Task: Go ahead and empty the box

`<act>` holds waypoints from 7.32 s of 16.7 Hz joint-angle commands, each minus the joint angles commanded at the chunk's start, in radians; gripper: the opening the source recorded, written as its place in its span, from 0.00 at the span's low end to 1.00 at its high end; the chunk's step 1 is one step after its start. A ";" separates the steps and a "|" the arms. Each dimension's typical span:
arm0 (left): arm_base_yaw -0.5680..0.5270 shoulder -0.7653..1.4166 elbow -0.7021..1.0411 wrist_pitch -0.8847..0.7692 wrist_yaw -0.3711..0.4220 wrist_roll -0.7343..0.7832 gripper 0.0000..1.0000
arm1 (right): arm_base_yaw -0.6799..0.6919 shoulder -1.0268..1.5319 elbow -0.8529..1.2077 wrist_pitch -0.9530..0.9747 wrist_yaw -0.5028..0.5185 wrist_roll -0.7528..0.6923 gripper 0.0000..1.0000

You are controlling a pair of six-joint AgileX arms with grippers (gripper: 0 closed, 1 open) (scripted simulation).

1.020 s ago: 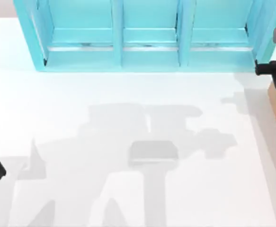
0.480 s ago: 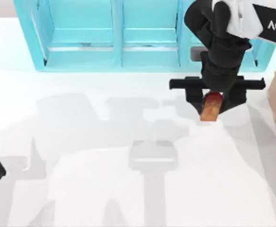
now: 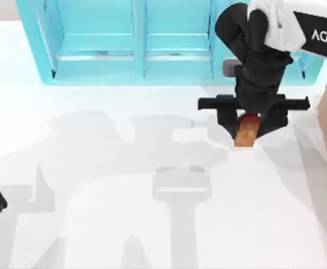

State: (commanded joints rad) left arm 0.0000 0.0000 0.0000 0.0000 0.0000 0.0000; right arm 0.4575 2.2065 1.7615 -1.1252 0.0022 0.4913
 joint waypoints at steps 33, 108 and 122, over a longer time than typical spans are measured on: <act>0.000 0.000 0.000 0.000 0.000 0.000 1.00 | 0.003 0.035 -0.068 0.102 0.002 0.001 1.00; 0.000 0.000 0.000 0.000 0.000 0.000 1.00 | -0.756 -0.218 -0.341 0.126 -0.007 -0.754 0.00; 0.000 0.000 0.000 0.000 0.000 0.000 1.00 | -0.761 -0.259 0.118 -0.375 -0.007 -0.760 0.00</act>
State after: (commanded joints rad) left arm 0.0000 0.0000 0.0000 0.0000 0.0000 0.0000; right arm -0.3031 1.9474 1.8797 -1.5001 -0.0050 -0.2682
